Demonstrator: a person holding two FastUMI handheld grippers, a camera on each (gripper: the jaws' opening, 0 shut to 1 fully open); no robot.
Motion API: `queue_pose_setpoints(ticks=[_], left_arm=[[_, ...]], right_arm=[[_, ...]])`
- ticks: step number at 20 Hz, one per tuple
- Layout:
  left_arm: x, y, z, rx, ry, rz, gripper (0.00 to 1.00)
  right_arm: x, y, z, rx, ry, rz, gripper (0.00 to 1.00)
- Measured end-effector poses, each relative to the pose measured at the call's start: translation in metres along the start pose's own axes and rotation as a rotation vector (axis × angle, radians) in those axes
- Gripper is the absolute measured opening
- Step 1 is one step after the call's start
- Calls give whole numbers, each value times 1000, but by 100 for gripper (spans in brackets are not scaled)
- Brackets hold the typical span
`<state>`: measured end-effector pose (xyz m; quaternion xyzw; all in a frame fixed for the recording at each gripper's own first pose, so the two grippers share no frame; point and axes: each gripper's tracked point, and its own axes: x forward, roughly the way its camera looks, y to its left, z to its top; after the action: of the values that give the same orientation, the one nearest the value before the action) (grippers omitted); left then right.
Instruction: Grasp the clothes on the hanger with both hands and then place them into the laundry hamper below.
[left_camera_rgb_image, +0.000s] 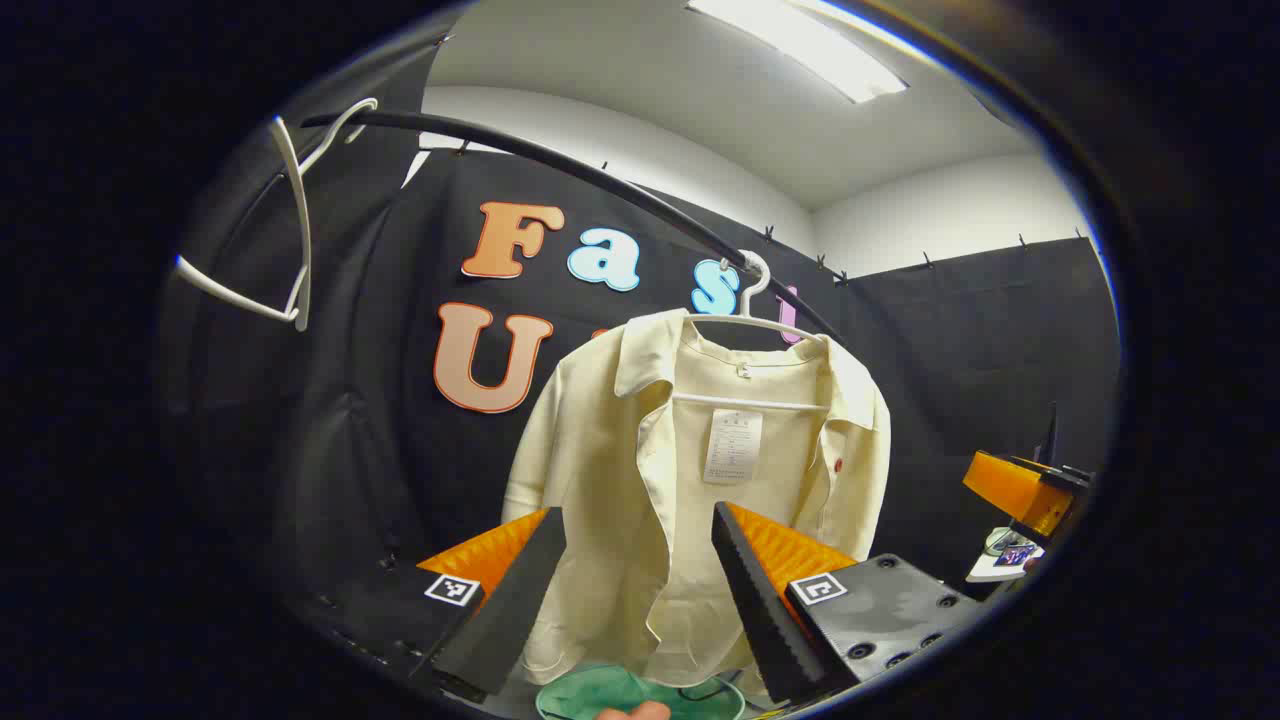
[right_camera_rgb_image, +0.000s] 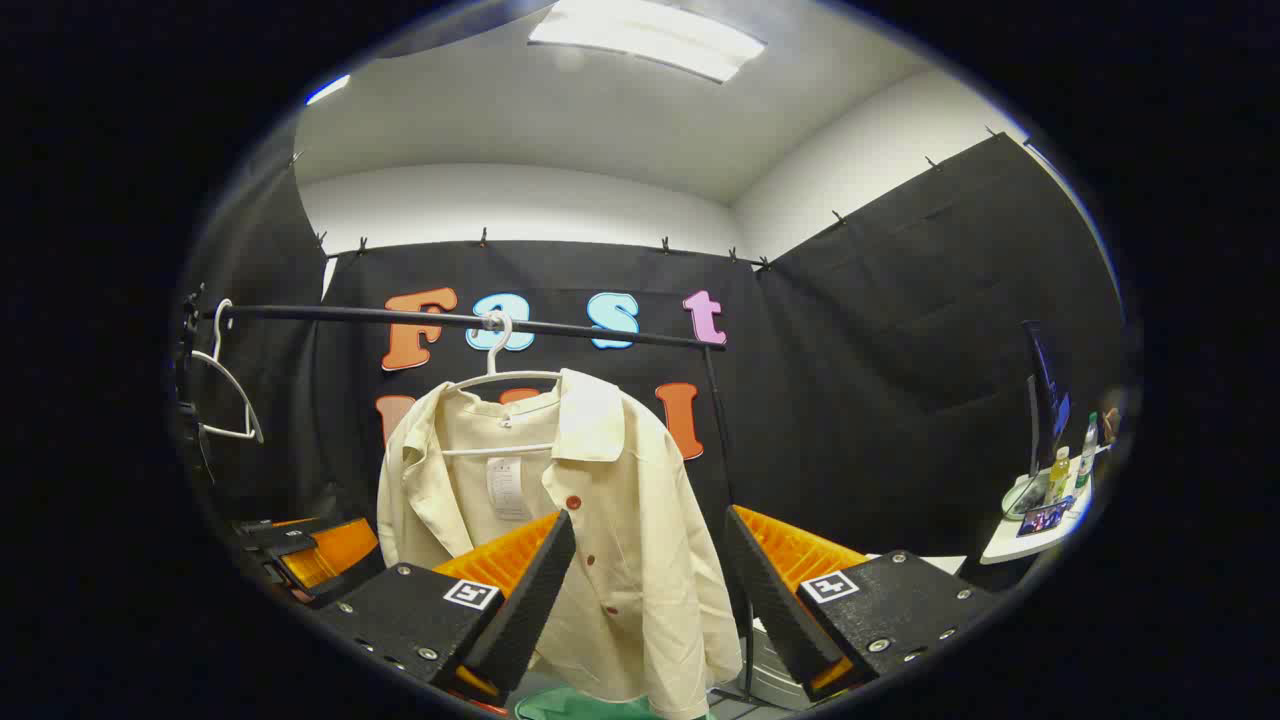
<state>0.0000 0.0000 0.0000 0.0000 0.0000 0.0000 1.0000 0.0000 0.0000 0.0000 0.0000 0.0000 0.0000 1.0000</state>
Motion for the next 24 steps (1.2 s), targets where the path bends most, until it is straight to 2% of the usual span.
queue_pose_setpoints(ticks=[1, 5, 6, 8, 11, 12, 13, 17, 24], left_arm=[[-2, 1, 0, -1, 5, 10, 97], [-7, 2, 5, 13, -5, 56, 97], [-8, 1, 5, 16, -5, 71, 100], [-9, 2, 7, 3, -15, 95, 96], [-9, -1, 7, -9, -9, 74, 96], [-9, 2, 6, 3, 3, 66, 100], [-9, 4, 6, 14, 5, 60, 96], [-2, 6, 3, 22, 0, 44, 96], [5, 3, 6, 26, -1, 25, 97]], right_arm=[[3, 4, -3, -1, 8, 20, 94], [7, 8, -3, -3, 3, 81, 94], [7, 10, -5, -5, 12, 99, 94], [9, 13, -6, 6, 26, 126, 94], [9, 5, -11, 14, 44, 85, 94], [8, 4, -14, 13, 54, 73, 94], [7, 6, -14, 13, 56, 71, 94], [5, 0, -19, -1, 62, 38, 94], [8, 17, -16, 1, 35, 64, 94]])
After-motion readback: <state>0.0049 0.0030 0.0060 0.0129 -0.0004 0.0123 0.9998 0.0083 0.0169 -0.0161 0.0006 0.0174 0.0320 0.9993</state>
